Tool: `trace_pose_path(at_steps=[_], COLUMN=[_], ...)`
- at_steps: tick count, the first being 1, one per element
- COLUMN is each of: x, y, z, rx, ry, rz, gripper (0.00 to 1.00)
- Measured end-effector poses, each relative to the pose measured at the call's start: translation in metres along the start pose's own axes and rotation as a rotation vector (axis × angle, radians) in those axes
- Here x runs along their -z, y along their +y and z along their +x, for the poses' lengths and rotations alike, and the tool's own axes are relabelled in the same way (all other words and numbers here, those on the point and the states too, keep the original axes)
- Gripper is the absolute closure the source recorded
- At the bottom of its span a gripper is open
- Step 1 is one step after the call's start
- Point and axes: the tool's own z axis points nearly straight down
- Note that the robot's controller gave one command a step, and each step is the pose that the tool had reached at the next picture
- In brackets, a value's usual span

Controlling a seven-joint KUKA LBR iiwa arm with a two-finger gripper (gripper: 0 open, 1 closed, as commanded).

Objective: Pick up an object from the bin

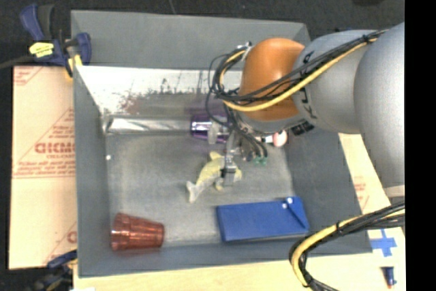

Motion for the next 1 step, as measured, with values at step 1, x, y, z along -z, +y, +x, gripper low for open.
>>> trace_pose_path(at_steps=[1], x=[-0.0013], y=[-0.0027], z=[0.0218], rx=[-0.059], ry=[0.0], rz=[0.001], gripper=[0.0])
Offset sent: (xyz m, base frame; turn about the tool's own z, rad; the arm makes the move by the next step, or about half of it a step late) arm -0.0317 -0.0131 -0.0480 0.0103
